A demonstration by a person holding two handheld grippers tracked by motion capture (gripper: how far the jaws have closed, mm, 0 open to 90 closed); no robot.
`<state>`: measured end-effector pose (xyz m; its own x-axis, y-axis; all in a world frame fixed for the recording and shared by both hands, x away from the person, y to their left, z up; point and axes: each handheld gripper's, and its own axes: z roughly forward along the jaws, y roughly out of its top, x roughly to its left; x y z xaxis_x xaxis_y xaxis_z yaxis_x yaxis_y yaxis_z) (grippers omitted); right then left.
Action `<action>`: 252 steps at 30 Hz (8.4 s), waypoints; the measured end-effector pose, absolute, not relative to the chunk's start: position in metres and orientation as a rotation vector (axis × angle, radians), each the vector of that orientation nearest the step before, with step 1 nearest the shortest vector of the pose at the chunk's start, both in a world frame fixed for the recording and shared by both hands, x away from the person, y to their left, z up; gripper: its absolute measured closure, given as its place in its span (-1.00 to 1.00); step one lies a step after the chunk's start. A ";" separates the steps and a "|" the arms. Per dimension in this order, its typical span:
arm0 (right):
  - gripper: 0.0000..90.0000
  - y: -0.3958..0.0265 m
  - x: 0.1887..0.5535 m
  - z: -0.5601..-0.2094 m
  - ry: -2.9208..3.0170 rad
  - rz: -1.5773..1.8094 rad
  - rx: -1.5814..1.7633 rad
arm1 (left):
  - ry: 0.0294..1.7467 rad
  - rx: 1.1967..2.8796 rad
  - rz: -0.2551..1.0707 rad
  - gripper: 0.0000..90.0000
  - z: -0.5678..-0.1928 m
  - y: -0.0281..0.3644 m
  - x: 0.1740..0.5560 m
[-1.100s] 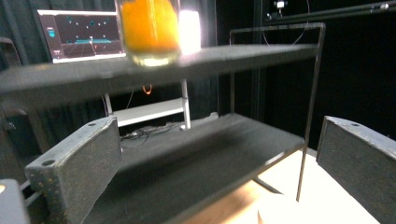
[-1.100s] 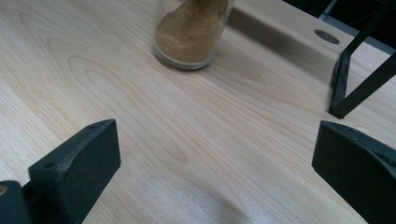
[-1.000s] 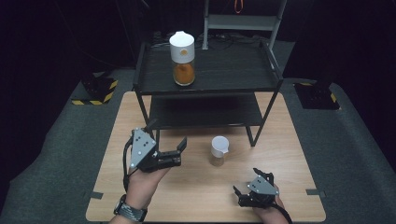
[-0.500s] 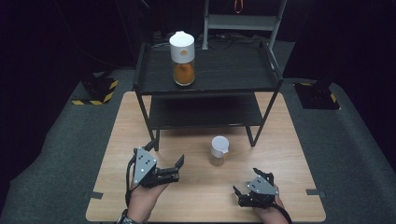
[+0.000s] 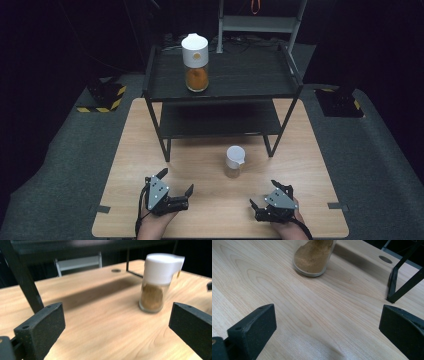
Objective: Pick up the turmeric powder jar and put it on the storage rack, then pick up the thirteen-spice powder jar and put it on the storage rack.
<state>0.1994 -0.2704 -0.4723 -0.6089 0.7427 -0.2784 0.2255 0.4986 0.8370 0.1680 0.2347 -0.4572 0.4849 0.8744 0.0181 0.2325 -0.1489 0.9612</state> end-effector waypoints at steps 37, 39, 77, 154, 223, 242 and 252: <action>-1.00 -0.273 0.192 -0.477 2.069 1.075 0.771 | 0.963 1.986 0.806 -0.98 -0.472 0.217 0.181; -1.00 -0.273 0.192 -0.477 2.069 1.074 0.769 | 0.959 1.987 0.805 -0.98 -0.472 0.217 0.181; -1.00 -0.266 0.191 -0.459 1.952 1.262 0.841 | 0.929 1.996 0.810 -0.99 -0.473 0.217 0.180; -0.34 -0.224 0.283 -0.500 1.898 1.530 0.919 | 0.885 2.008 0.814 -0.99 -0.474 0.219 0.178; -0.33 -0.273 0.200 -0.380 1.660 1.689 0.682 | 0.877 2.007 0.807 -0.99 -0.474 0.220 0.179; -0.33 -0.274 0.206 -0.342 1.593 1.673 0.639 | 0.874 2.006 0.804 -0.99 -0.474 0.221 0.179; -0.33 -0.274 0.210 -0.327 1.578 1.680 0.643 | 0.873 2.007 0.803 -0.99 -0.474 0.221 0.179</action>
<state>0.2095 -0.2745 -0.3274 -0.6075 0.7849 -0.1217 -0.1709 0.0204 0.9851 0.1789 0.2209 -0.4738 0.5628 0.7941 0.2295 0.2954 -0.4526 0.8414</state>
